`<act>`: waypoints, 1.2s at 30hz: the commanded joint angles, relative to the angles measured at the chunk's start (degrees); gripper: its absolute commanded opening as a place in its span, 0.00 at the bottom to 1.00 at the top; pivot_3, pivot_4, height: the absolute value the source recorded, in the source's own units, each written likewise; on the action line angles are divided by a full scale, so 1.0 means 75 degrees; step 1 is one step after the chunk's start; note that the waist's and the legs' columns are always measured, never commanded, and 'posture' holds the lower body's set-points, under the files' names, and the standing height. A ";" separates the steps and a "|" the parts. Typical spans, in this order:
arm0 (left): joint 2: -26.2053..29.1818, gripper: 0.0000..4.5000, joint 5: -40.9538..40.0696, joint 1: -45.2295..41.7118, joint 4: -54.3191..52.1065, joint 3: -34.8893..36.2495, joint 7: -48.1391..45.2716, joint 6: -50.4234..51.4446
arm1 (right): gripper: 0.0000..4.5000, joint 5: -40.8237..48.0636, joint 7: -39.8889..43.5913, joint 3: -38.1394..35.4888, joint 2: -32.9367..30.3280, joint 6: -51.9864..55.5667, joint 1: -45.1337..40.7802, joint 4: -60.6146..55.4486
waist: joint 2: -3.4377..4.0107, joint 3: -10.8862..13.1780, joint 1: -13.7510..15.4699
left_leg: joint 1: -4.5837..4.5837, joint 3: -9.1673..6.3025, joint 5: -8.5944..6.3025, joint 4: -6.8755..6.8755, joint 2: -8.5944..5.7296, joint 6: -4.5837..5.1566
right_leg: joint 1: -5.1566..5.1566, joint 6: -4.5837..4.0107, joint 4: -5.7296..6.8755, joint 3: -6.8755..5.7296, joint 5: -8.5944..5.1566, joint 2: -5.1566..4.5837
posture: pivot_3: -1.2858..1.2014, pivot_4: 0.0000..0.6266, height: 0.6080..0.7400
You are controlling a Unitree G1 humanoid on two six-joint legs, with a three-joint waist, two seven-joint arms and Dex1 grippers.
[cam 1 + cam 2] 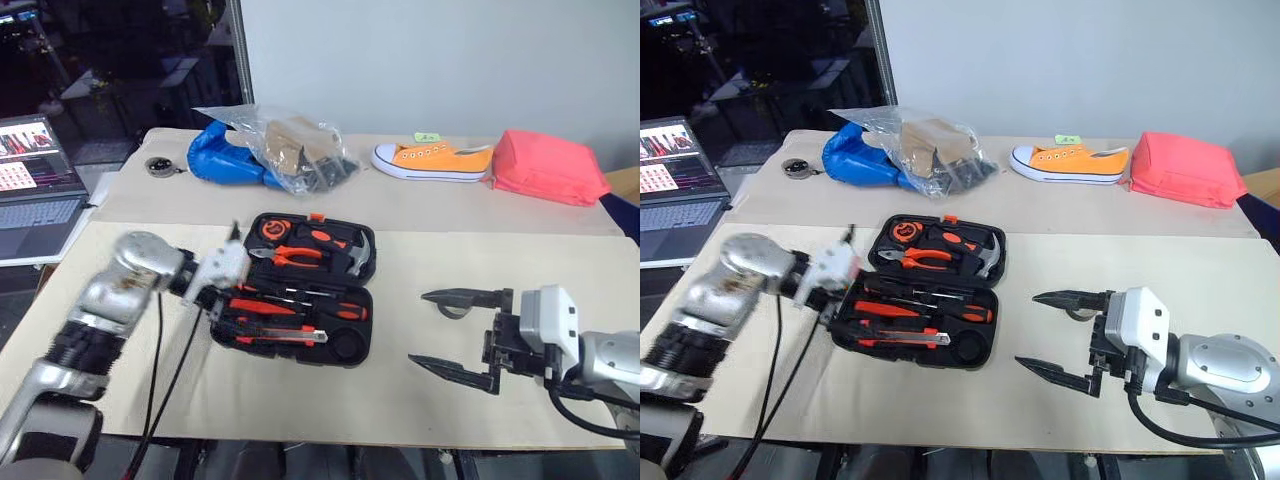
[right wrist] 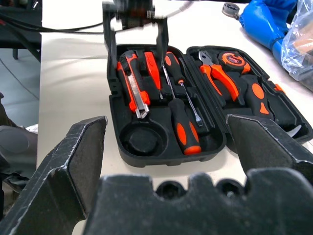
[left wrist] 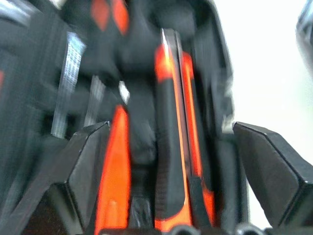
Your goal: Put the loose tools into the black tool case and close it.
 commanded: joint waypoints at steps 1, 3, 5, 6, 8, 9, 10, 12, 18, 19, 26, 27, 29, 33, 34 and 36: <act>-0.0214 0.64 -0.0692 0.0717 -0.1089 0.0870 0.1289 0.1200 | 1.00 -0.0019 -0.0026 0.0085 0.0002 -0.0198 -0.0202 0.0021 | 0.0002 -0.0001 -0.0007 | 0.0003 -0.0003 -0.0001 0.0000 0.0000 0.0002 | 0.0005 0.0001 -0.0002 -0.0001 -0.0001 -0.0002 | 0.52 0.24 1.00; -0.0514 0.50 -0.0571 0.1400 -0.1629 0.1095 0.2025 0.1106 | 1.00 -0.0026 -0.0042 0.0144 0.0013 -0.0198 -0.0273 0.0059 | 0.0004 -0.0001 -0.0014 | 0.0015 -0.0005 -0.0002 -0.0003 -0.0003 0.0001 | 0.0016 0.0002 -0.0007 0.0005 -0.0001 -0.0010 | 0.52 0.24 1.00; -0.0911 0.32 -0.0452 0.2112 -0.2162 0.1203 0.2691 0.0925 | 1.00 -0.0023 -0.0047 0.0169 0.0011 -0.0198 -0.0306 0.0081 | -0.0001 0.0001 -0.0011 | 0.0018 -0.0006 -0.0001 -0.0002 -0.0004 0.0001 | 0.0022 0.0004 -0.0007 0.0004 -0.0002 -0.0018 | 0.52 0.24 1.00; -0.1136 0.24 -0.0348 0.2461 -0.2361 0.1222 0.3055 0.0810 | 1.00 -0.0028 -0.0047 0.0179 0.0011 -0.0202 -0.0306 0.0083 | -0.0008 0.0005 -0.0006 | 0.0018 -0.0008 -0.0001 0.0001 -0.0002 0.0000 | 0.0023 0.0006 -0.0006 0.0004 0.0000 -0.0022 | 0.52 0.24 1.00; -0.1445 0.09 0.0070 0.3058 -0.2531 0.1150 0.3705 0.0424 | 1.00 -0.0034 -0.0042 0.0183 0.0009 -0.0209 -0.0295 0.0090 | -0.0010 0.0006 0.0011 | 0.0019 -0.0009 -0.0001 0.0003 -0.0001 0.0000 | 0.0025 0.0009 -0.0008 0.0004 0.0002 -0.0025 | 0.52 0.24 1.00; -0.1575 0.02 0.0328 0.3302 -0.2531 0.1080 0.4014 0.0202 | 1.00 -0.0026 -0.0046 0.0176 0.0005 -0.0199 -0.0293 0.0083 | -0.0012 0.0007 0.0014 | 0.0020 -0.0011 -0.0001 0.0004 -0.0002 0.0000 | 0.0028 0.0010 -0.0008 0.0005 0.0003 -0.0029 | 0.52 0.24 1.00; -0.1675 0.02 0.0504 0.3468 -0.2528 0.1020 0.4237 0.0061 | 1.00 -0.0014 -0.0059 0.0170 0.0002 -0.0181 -0.0291 0.0071 | -0.0012 0.0007 0.0018 | 0.0023 -0.0012 -0.0001 0.0004 -0.0002 0.0000 | 0.0028 0.0010 -0.0007 0.0006 0.0003 -0.0030 | 0.52 0.24 1.00; -0.1776 0.02 0.0809 0.3734 -0.2525 0.0755 0.4505 -0.0101 | 1.00 -0.0007 -0.0060 0.0161 -0.0010 -0.0169 -0.0283 0.0060 | -0.0011 0.0007 0.0031 | 0.0027 -0.0012 0.0000 0.0003 -0.0005 -0.0001 | 0.0029 0.0007 -0.0006 0.0004 0.0004 -0.0027 | 0.52 0.24 1.00; -0.1306 0.02 0.2095 0.4101 -0.1822 -0.0248 0.4565 -0.0990 | 1.00 0.0007 -0.0037 0.0184 -0.0068 -0.0133 -0.0377 0.0093 | 0.0008 -0.0009 0.0068 | 0.0054 0.0001 -0.0001 -0.0001 -0.0010 -0.0001 | 0.0050 0.0008 -0.0010 0.0015 0.0003 -0.0035 | 0.52 0.24 1.00; -0.1188 0.02 0.2347 0.4062 -0.1600 -0.0370 0.4562 -0.1271 | 1.00 0.0008 -0.0028 0.0179 -0.0081 -0.0131 -0.0393 0.0105 | 0.0011 -0.0012 0.0074 | 0.0060 0.0003 -0.0001 -0.0002 -0.0009 -0.0001 | 0.0055 0.0008 -0.0011 0.0017 0.0003 -0.0035 | 0.52 0.24 1.00; -0.0585 0.02 0.3338 0.3597 0.0046 -0.0854 0.4489 -0.2616 | 1.00 -0.0020 -0.0078 0.0239 -0.0055 -0.0115 -0.0386 0.0016 | 0.0036 -0.0040 -0.0016 | 0.0124 0.0028 -0.0001 -0.0018 0.0006 -0.0001 | 0.0106 0.0001 -0.0018 0.0032 -0.0001 -0.0033 | 0.52 0.24 1.00; -0.0566 0.02 0.3236 0.3542 0.0125 -0.0780 0.4434 -0.2619 | 1.00 -0.0021 -0.0088 0.0245 -0.0046 -0.0116 -0.0374 0.0003 | 0.0035 -0.0039 -0.0040 | 0.0132 0.0031 -0.0001 -0.0024 0.0008 -0.0002 | 0.0126 -0.0004 -0.0016 0.0034 -0.0004 -0.0034 | 0.52 0.24 1.00; -0.0481 0.02 0.3086 0.3485 0.0213 -0.0622 0.4309 -0.2785 | 1.00 -0.0033 -0.0103 0.0250 -0.0033 -0.0129 -0.0350 -0.0010 | 0.0034 -0.0039 -0.0061 | 0.0165 0.0029 -0.0002 -0.0047 0.0016 -0.0003 | 0.0166 -0.0037 -0.0016 0.0038 -0.0022 -0.0034 | 0.52 0.24 1.00; -0.0628 0.02 0.2054 0.3430 -0.0102 0.0205 0.4040 -0.3143 | 1.00 -0.0081 -0.0155 0.0282 0.0023 -0.0179 -0.0354 0.0015 | 0.0019 -0.0029 -0.0128 | 0.0205 0.0022 -0.0002 -0.0059 0.0022 -0.0004 | 0.0168 -0.0068 0.0008 0.0042 -0.0032 -0.0031 | 0.52 0.24 1.00; -0.0718 0.02 0.1744 0.3415 -0.0250 0.0418 0.4012 -0.3131 | 1.00 -0.0080 -0.0162 0.0274 0.0034 -0.0187 -0.0341 0.0010 | 0.0014 -0.0022 -0.0150 | 0.0212 0.0019 -0.0002 -0.0064 0.0025 -0.0004 | 0.0165 -0.0070 0.0011 0.0042 -0.0033 -0.0031 | 0.52 0.24 1.00; -0.0847 0.02 0.0994 0.3439 -0.0847 0.0787 0.3868 -0.2964 | 1.00 -0.0083 -0.0176 0.0239 0.0046 -0.0190 -0.0303 0.0001 | 0.0009 -0.0007 -0.0161 | 0.0216 0.0015 -0.0002 -0.0066 0.0027 -0.0003 | 0.0155 -0.0079 0.0024 0.0039 -0.0038 -0.0032 | 0.52 0.24 1.00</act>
